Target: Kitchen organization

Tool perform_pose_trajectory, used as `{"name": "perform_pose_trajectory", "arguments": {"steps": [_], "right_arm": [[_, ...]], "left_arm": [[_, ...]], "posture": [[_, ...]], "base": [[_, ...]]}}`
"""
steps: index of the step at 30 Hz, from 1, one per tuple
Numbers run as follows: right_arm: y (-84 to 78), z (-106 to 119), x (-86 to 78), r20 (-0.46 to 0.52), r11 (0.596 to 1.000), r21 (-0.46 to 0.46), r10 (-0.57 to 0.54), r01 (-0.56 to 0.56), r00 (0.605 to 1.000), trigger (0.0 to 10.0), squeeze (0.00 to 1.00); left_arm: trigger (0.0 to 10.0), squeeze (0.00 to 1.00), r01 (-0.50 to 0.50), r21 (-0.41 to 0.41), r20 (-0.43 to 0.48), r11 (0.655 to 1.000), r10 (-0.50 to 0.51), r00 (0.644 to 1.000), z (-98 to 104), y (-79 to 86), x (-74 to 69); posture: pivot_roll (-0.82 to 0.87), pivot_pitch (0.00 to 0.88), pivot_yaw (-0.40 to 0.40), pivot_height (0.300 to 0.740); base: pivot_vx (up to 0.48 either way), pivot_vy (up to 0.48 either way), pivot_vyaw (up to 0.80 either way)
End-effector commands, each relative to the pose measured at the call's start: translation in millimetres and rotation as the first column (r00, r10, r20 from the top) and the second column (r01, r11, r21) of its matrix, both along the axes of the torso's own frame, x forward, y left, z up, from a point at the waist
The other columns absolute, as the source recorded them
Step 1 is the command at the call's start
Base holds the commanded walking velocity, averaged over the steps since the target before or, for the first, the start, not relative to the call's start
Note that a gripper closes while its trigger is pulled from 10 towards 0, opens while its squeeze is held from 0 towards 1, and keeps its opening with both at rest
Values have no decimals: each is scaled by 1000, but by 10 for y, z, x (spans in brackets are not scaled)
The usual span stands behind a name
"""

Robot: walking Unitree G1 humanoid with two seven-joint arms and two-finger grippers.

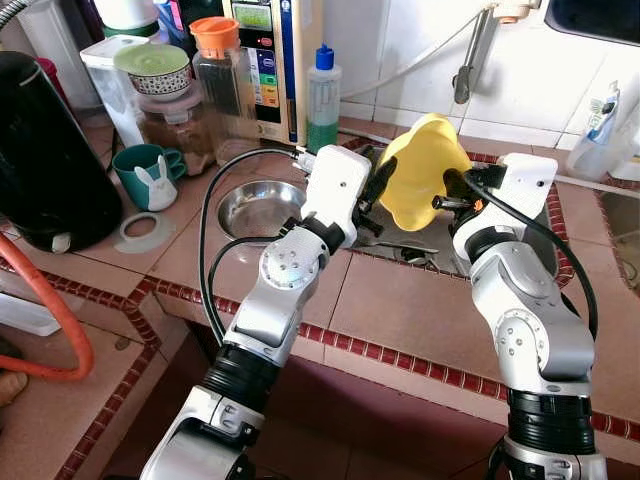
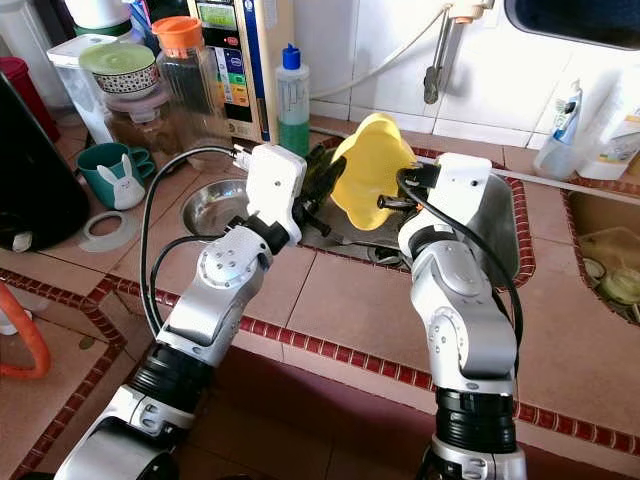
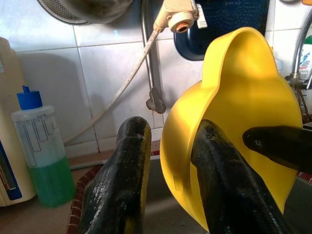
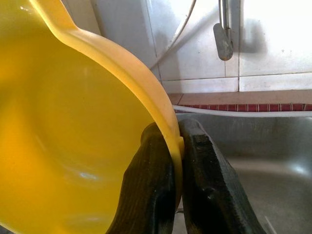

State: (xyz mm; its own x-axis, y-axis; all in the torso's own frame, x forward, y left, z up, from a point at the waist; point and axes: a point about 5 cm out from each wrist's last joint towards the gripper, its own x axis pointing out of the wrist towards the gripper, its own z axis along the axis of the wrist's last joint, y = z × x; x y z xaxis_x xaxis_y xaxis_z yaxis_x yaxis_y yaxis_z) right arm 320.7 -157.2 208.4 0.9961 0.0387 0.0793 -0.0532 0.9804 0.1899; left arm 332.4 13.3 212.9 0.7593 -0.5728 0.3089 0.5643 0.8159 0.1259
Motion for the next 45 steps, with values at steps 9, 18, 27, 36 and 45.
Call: {"name": "perform_pose_trajectory", "arguments": {"steps": [9,18,27,36,45], "right_arm": [[-60,-132,122,-30,996,-79,-35,33,999,0,0],[-198,-249,383,-33,971,-194,-149,140,988,0,0],[-331,-464,525,-21,888,-400,-259,229,966,0,0],[-260,-656,552,-46,849,-493,-243,190,969,8980,0],[-234,-709,577,-58,870,-462,-222,171,973,10000,1000]], "left_arm": [[10000,1000,24,-70,46,997,-21,999,168,114,-47],[10000,1000,-28,-36,3,999,28,1000,38,295,-65],[10000,1000,-46,-30,0,998,46,999,47,326,-70],[10000,1000,-51,-11,-7,999,50,999,22,316,-78],[10000,1000,-56,-7,-10,998,56,998,16,315,-77]], "posture": [[25,23,35,740],[52,24,26,740],[68,18,20,740],[69,14,21,740],[66,10,17,740]], "base": [[0,0,0],[0,0,0],[0,0,0],[0,0,0],[0,0,0]]}}
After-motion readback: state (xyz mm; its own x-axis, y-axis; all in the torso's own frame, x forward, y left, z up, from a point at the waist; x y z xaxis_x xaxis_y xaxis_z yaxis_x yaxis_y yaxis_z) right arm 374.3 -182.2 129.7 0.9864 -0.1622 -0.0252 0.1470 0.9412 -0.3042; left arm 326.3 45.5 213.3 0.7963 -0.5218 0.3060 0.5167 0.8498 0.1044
